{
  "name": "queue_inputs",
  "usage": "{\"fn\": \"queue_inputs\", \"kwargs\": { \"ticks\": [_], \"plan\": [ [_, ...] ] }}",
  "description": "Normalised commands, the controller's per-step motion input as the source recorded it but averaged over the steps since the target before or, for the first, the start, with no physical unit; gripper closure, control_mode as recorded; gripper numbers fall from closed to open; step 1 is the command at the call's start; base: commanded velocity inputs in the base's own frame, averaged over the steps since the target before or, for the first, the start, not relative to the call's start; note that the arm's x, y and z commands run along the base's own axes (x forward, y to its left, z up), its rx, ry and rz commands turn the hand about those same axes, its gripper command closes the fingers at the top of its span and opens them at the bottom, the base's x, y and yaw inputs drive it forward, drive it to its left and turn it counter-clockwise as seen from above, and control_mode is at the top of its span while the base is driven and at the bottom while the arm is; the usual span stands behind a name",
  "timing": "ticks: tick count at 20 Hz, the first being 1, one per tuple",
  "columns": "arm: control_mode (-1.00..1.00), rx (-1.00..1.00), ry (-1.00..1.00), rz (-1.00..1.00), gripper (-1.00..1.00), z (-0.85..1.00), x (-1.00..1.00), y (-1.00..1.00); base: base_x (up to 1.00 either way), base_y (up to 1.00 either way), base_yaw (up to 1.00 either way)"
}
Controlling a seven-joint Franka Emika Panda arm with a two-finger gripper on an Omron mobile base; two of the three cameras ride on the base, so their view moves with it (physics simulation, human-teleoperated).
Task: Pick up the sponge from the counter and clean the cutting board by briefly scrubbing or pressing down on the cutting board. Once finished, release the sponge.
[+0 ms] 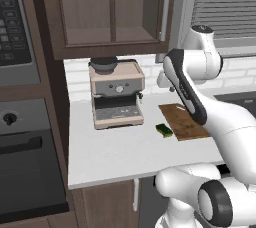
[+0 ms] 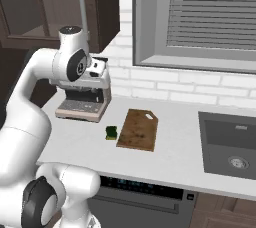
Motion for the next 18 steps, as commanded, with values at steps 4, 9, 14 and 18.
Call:
{"fn": "queue_inputs", "kwargs": {
  "ticks": [4,9,14,18],
  "plan": [
    [-1.00,0.00,0.00,0.00,-1.00,0.00,-0.29,0.00,0.00,0.00,0.00],
    [-1.00,0.00,0.01,0.01,-1.00,-0.04,-0.62,0.00,0.00,0.00,0.00],
    [-1.00,0.00,0.06,0.00,-1.00,-0.19,-0.58,0.00,0.00,0.00,0.00],
    [-1.00,0.00,0.04,0.00,-1.00,-0.37,-0.29,0.00,0.00,0.00,0.00]
  ]
}}
